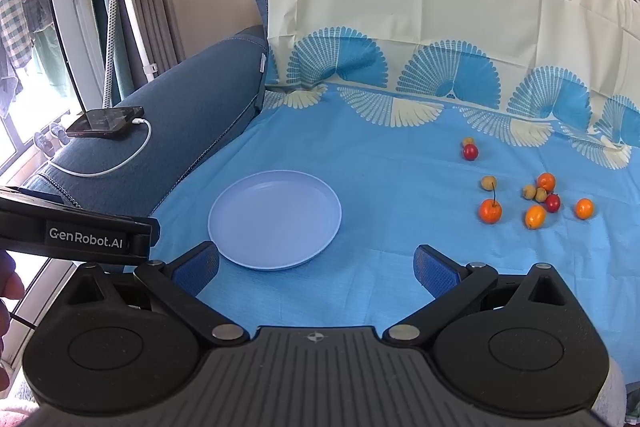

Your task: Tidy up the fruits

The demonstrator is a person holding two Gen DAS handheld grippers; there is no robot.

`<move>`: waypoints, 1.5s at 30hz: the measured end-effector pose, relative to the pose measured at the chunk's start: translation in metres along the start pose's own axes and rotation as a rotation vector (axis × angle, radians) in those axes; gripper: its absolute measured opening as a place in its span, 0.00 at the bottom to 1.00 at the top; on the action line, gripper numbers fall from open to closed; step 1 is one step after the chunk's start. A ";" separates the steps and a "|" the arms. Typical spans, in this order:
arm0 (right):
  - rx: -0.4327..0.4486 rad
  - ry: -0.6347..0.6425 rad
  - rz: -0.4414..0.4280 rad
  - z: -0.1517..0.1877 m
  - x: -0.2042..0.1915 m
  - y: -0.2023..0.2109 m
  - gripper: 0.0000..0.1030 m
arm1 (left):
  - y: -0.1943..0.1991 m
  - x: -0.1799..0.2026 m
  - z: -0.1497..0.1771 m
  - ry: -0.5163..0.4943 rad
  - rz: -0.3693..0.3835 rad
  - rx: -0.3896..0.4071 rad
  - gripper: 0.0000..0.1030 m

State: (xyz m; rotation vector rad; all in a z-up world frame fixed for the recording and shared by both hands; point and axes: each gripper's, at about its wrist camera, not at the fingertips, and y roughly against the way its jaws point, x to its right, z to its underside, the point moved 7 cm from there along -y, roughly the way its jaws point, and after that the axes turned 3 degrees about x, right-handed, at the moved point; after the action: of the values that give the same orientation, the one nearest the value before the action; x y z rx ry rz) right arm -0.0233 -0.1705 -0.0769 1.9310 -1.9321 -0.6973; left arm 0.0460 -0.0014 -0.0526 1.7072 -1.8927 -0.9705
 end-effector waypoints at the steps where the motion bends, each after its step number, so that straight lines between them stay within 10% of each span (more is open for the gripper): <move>1: 0.000 -0.001 0.002 0.000 -0.001 0.000 1.00 | 0.000 -0.001 0.000 0.002 0.002 0.002 1.00; 45: -0.045 -0.072 -0.025 0.004 0.021 -0.013 1.00 | -0.011 0.012 0.000 -0.009 0.002 -0.030 1.00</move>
State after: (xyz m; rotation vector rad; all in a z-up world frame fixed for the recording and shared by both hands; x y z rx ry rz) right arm -0.0153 -0.1900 -0.0896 1.9306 -1.9203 -0.8208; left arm 0.0515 -0.0135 -0.0626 1.6859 -1.8755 -1.0028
